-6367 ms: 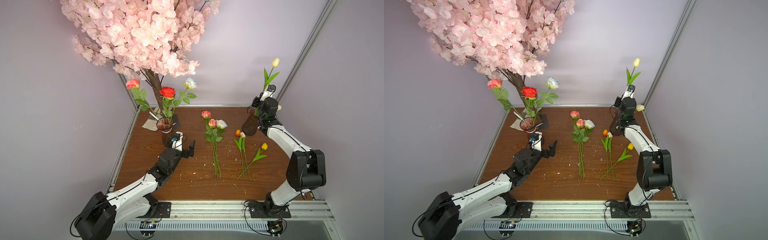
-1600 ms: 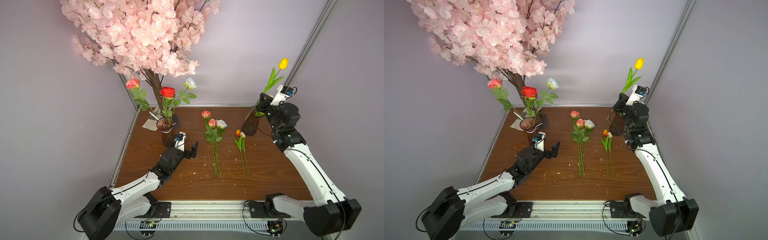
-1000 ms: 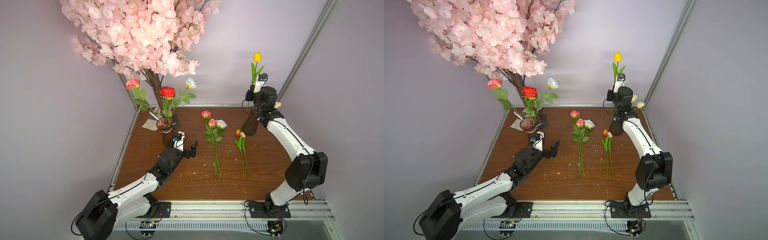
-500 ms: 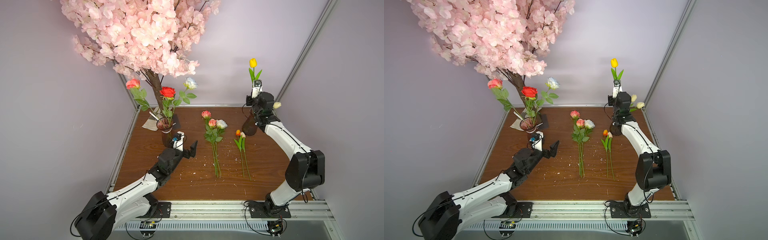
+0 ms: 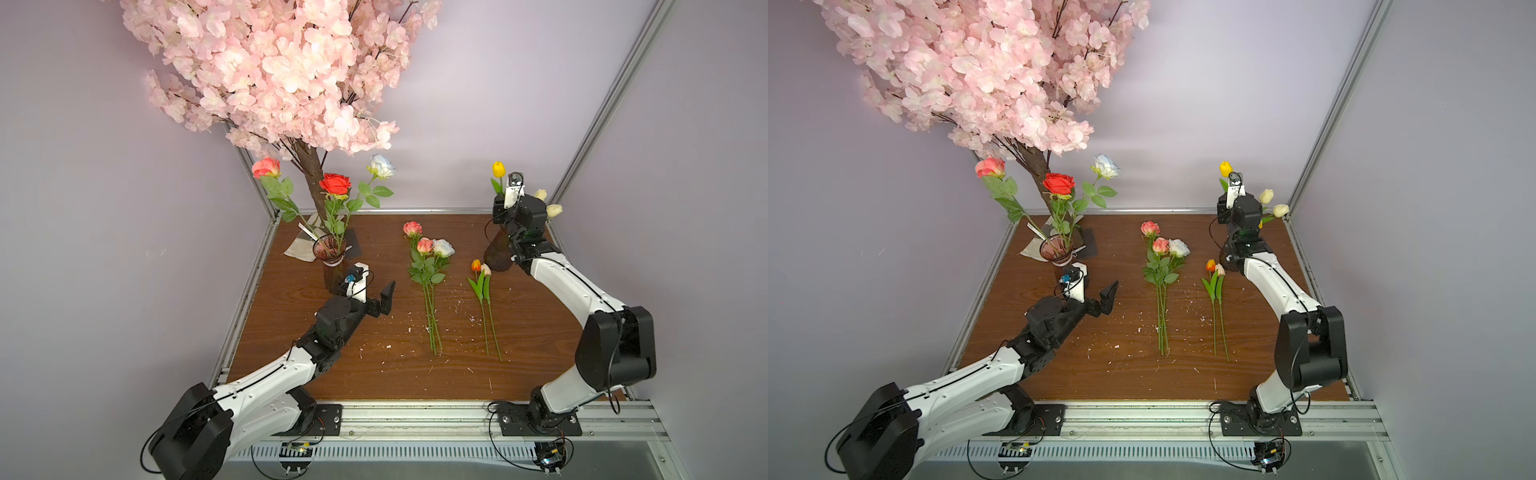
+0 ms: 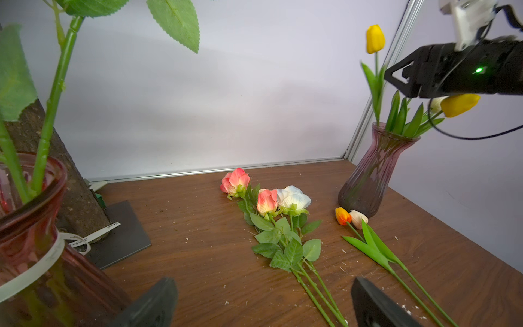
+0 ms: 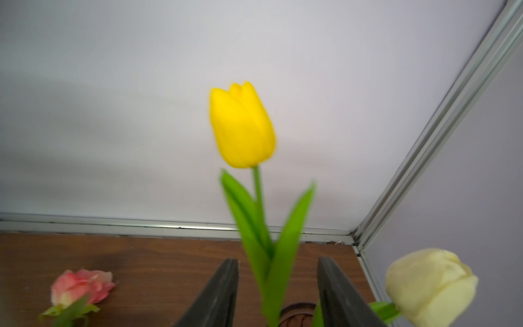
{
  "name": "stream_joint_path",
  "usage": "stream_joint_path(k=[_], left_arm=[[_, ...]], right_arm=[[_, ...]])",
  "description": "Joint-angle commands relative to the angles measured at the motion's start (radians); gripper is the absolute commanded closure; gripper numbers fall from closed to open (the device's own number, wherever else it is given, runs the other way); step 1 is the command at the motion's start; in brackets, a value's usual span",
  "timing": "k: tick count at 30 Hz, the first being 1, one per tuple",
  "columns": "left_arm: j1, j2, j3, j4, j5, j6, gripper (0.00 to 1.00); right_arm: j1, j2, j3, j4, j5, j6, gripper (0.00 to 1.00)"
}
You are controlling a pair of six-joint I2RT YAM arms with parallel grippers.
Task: Arrange the flowers in different vases according to their variety
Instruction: Insert the flower into the vase, then pick up the flower at the center of the board.
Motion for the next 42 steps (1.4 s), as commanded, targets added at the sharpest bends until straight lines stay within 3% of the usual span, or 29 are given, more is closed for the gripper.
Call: stream_joint_path(k=[1,9,12,18,26,34,37,40,42], left_arm=[[-0.011,0.015,0.005,-0.004,0.009,0.015,0.01],[-0.011,0.066,0.022,-0.006,0.027,0.001,0.01],[-0.012,0.094,0.033,-0.012,0.042,-0.006,0.01],[-0.011,0.128,0.048,-0.007,0.09,-0.031,0.01],[-0.011,0.217,0.093,-0.014,0.152,-0.103,0.0],[-0.014,0.353,0.257,-0.188,0.217,-0.276,0.16],[-0.023,0.392,0.306,-0.235,0.242,-0.335,0.23],[-0.044,0.444,0.355,-0.267,0.278,-0.378,0.24],[-0.074,0.483,0.394,-0.307,0.266,-0.384,0.25]], right_arm=[[-0.003,-0.143,0.029,-0.047,-0.056,0.109,0.38],[-0.003,-0.376,-0.064,-0.199,-0.227,0.27,0.17],[-0.002,-0.459,-0.13,-0.231,-0.299,0.305,0.01],[-0.002,-0.623,-0.299,-0.279,-0.422,0.379,0.01],[0.007,-0.832,-0.613,-0.28,-0.599,0.607,0.01],[0.012,-0.871,-0.826,-0.32,-0.557,0.565,0.01],[0.01,-0.863,-0.89,-0.302,-0.446,0.625,0.01],[0.01,-0.865,-0.943,-0.32,-0.265,0.757,0.01],[0.006,-0.875,-0.985,-0.297,-0.219,0.803,0.01]])
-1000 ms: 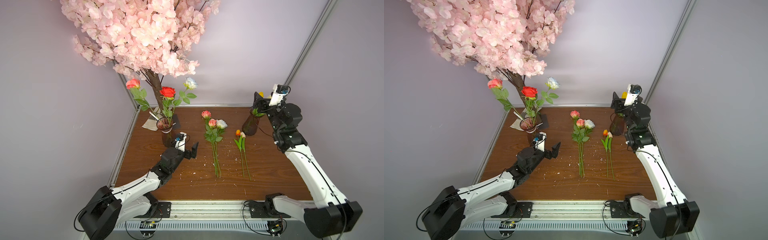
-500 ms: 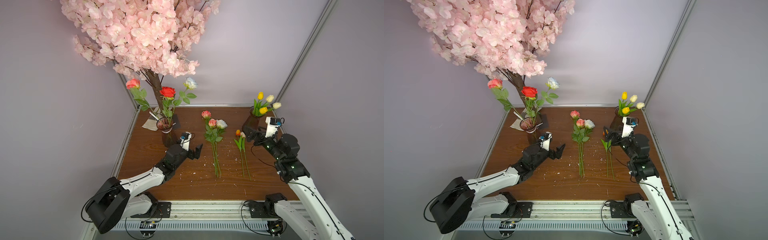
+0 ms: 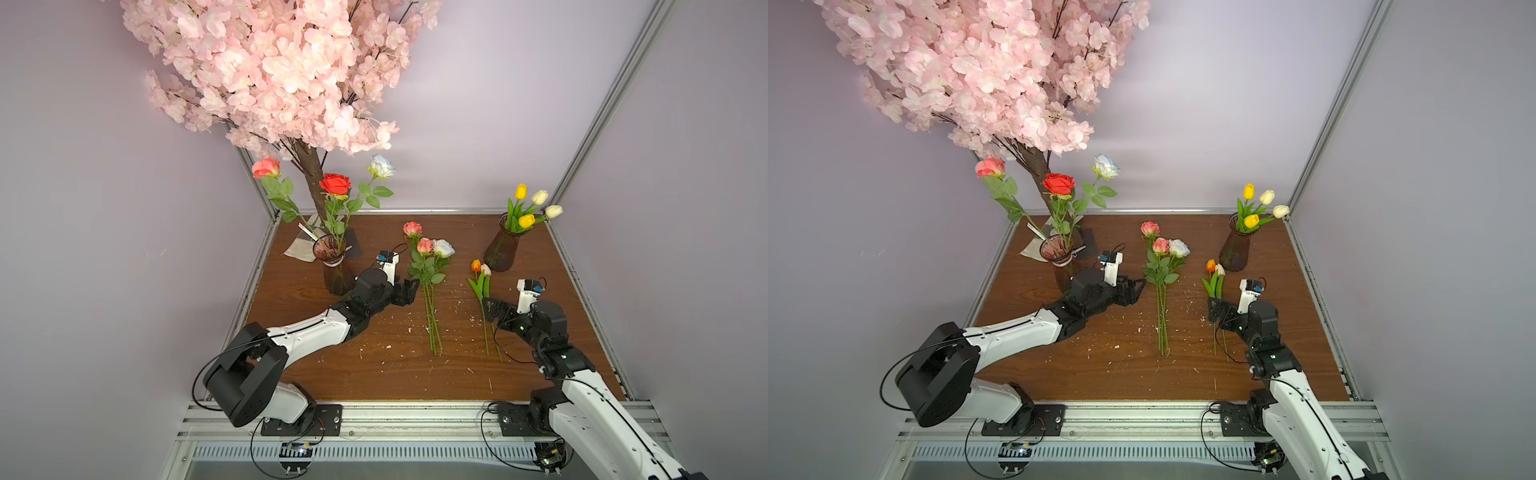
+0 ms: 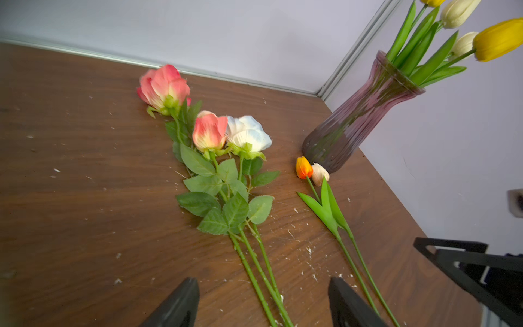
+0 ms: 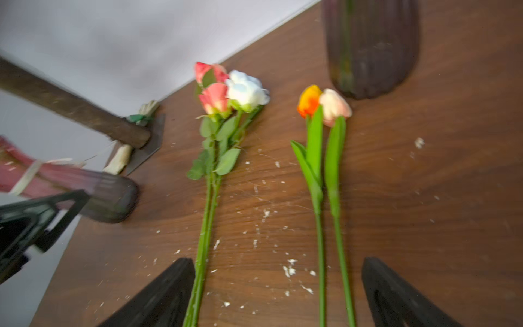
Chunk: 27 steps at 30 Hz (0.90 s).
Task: Arrange the flowers in different vases according to their variety
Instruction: Pick up the flower at the center of the board.
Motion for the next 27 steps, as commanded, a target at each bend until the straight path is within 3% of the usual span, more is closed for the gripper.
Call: stream_joint_path(k=[1,7,15,27], left_arm=[[-0.053,0.062,0.069,-0.104,0.031,-0.059,0.25],[-0.072,0.18,0.145,-0.137,0.049,-0.124,0.36],[-0.072,0.315,0.279,-0.224,0.021,-0.129,0.58],[-0.071,0.476,0.446,-0.354,-0.05,-0.121,0.69]], right_arm=[[-0.006,-0.025,-0.05,0.076,0.134,0.105,0.01],[-0.011,-0.097,-0.164,0.232,0.09,0.121,0.01],[-0.013,-0.245,-0.233,0.231,0.162,0.104,0.01],[-0.012,-0.298,-0.249,0.205,0.2,0.109,0.01]])
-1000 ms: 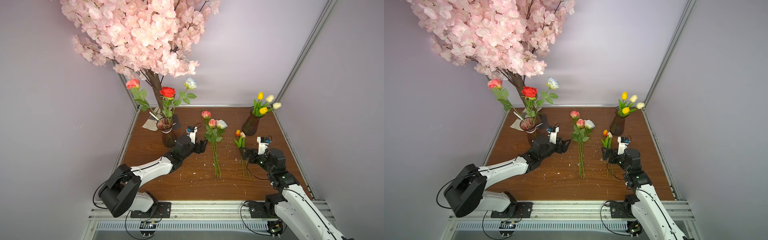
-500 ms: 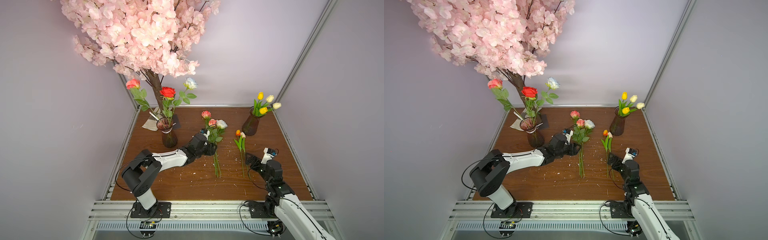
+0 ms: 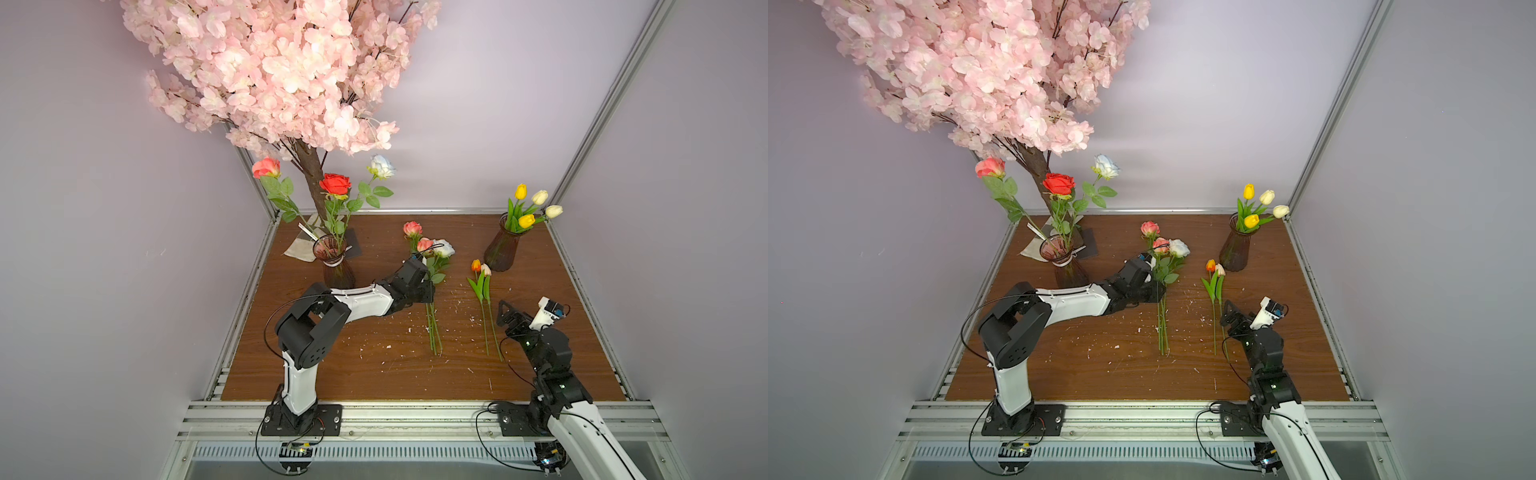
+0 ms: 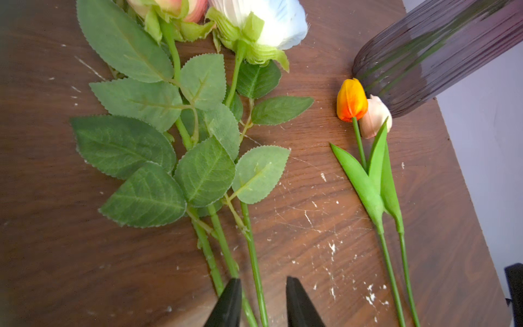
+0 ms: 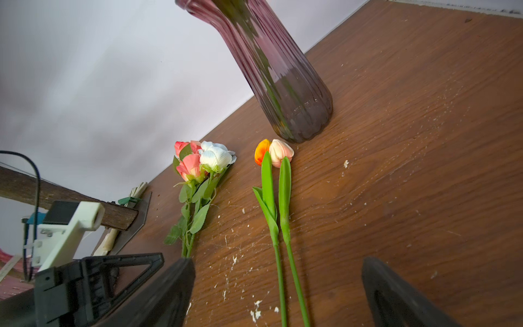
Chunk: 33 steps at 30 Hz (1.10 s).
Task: Arrange the flowers in different vases according to their variety
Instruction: Pick up the flower at the center of the board.
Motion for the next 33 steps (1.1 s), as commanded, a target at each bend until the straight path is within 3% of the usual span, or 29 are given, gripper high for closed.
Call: stream_joint_path(k=[1,20,33], left_arm=[[-0.006,0.028,0.046,-0.073,-0.047,0.008,0.7],[-0.005,0.159,0.159,-0.172,-0.127,0.031,0.72],[-0.006,0.217,0.216,-0.226,-0.168,0.056,0.82]], right_arm=[[-0.004,0.005,0.003,0.03,0.014,0.009,0.01],[-0.004,0.008,0.002,0.029,0.014,0.016,0.01],[-0.003,0.003,0.002,0.026,0.018,0.016,0.01]])
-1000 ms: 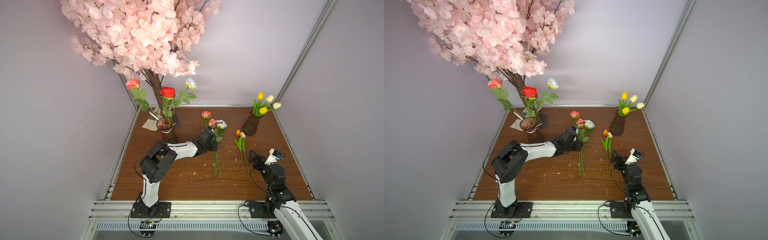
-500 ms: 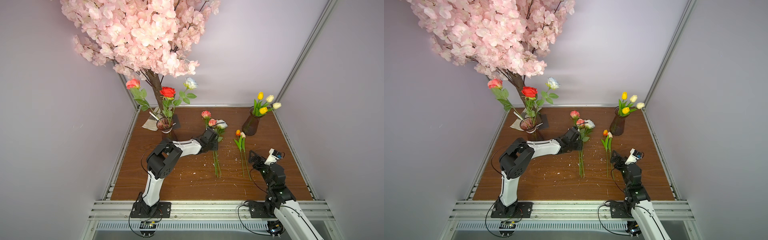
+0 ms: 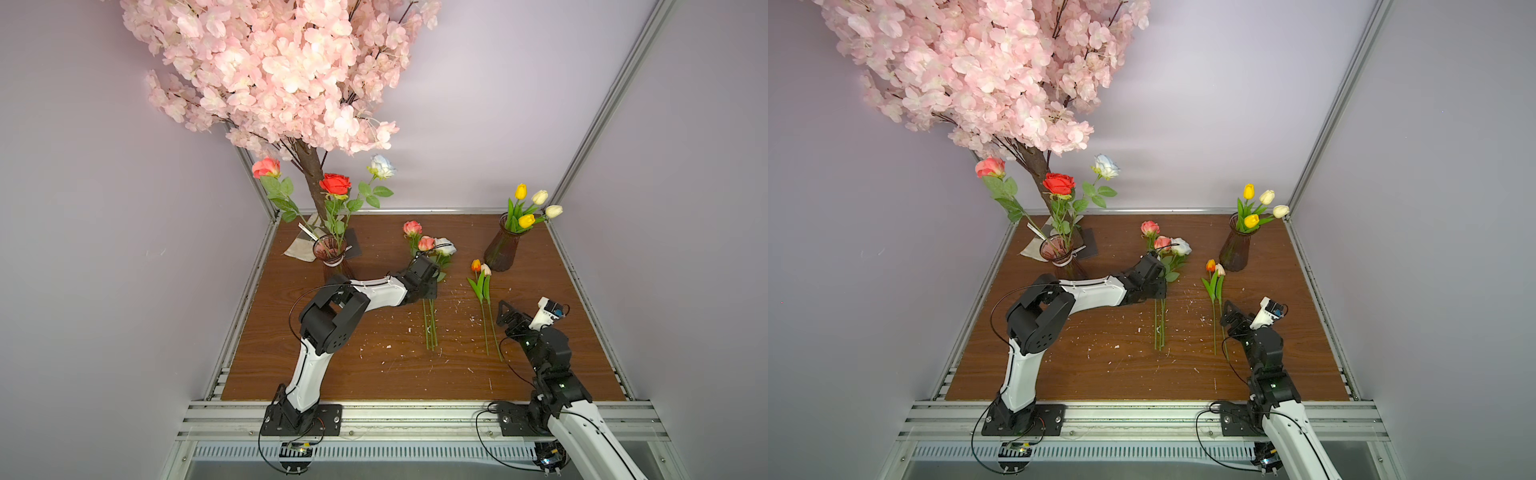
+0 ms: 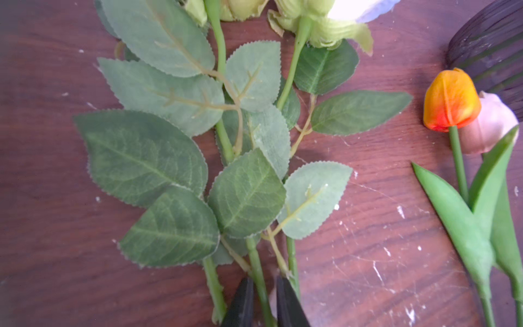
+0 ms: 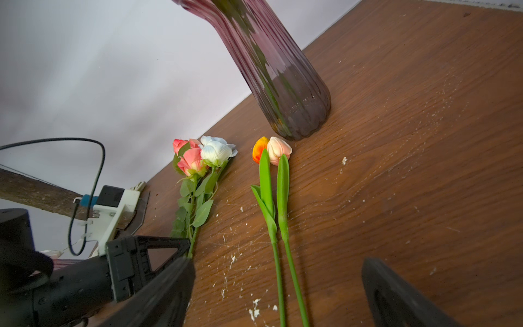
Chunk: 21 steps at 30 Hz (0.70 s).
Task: Arrange the flowers in different vases according to their variety
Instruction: Pick up the flower at the center of the board.
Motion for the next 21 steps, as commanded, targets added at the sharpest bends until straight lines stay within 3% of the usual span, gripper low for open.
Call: stream_joint_path(k=[1,7,14,21], left_arm=[[-0.007,0.042,0.019,-0.086,-0.036,0.028,0.84],[-0.007,0.034,0.035,-0.087,-0.045,0.039,1.0],[-0.007,-0.031,0.09,-0.084,-0.042,0.087,1.0],[-0.007,-0.136,0.081,-0.079,-0.114,0.158,1.0]], right_arm=[[-0.004,-0.009,0.001,0.024,0.016,0.008,0.01],[-0.004,-0.016,0.0,0.024,0.016,0.008,0.01],[-0.004,-0.019,0.0,0.021,0.017,0.007,0.01],[-0.003,-0.029,-0.001,0.017,0.021,0.006,0.01]])
